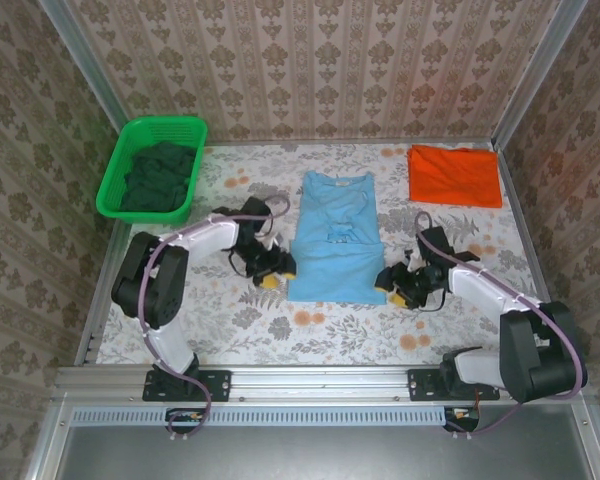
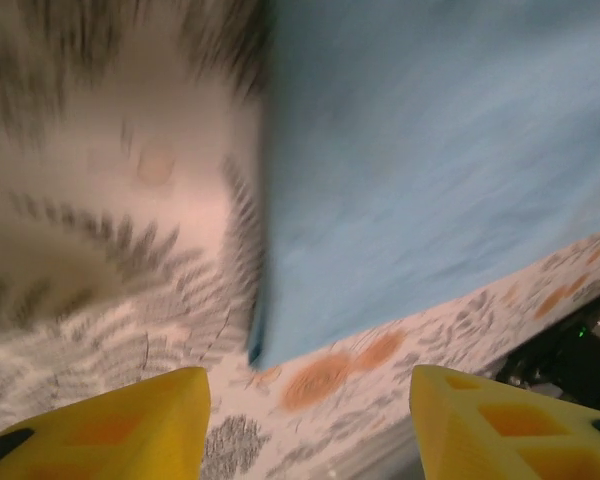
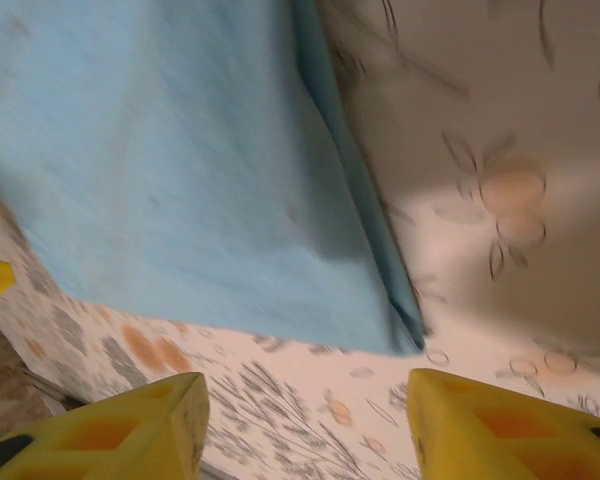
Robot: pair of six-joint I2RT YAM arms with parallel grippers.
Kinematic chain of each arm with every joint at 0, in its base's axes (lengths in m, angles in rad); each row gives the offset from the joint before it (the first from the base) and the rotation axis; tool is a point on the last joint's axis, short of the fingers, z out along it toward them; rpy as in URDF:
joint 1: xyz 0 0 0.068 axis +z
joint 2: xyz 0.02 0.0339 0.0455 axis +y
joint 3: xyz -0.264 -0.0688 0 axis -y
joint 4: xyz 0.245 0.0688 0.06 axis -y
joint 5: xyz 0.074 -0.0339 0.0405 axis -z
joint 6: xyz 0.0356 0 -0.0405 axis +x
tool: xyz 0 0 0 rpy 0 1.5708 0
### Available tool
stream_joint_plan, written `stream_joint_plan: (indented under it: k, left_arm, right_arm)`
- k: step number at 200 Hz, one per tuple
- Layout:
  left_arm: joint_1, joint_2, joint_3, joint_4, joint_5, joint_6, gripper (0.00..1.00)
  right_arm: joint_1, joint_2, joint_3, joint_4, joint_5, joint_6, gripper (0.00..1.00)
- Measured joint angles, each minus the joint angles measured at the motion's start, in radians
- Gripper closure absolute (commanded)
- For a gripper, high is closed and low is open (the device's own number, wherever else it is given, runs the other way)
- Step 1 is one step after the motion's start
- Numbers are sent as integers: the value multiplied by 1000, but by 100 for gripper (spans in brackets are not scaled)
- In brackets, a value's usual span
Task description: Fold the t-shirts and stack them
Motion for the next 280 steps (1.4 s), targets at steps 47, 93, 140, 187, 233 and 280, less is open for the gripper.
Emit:
stream_joint_plan:
  k: [47,93,140,187,233,280]
  left_arm:
    - [-46,0,-82,90,73,-84,49]
    - [-61,0,-82,113,60,-114,46]
    - [-62,0,-82,99,16,-127,47]
    - [-68,0,-82,87,-20,-138,55]
    - [-85,26,-77,87,-24,-143,64]
    - [-88,77,-20,36,-28,-145,78]
  right_arm:
    - [55,69,-13,5,4,-7,58]
    - [55,92,2,-1,40,-24,59]
    - [54,81,6,-8,74,-30,58]
    - [52,61,8,-16,100,-40,63]
    - [53,76,8,13,103,-52,70]
    - [55,92,8,32,128,-66,81]
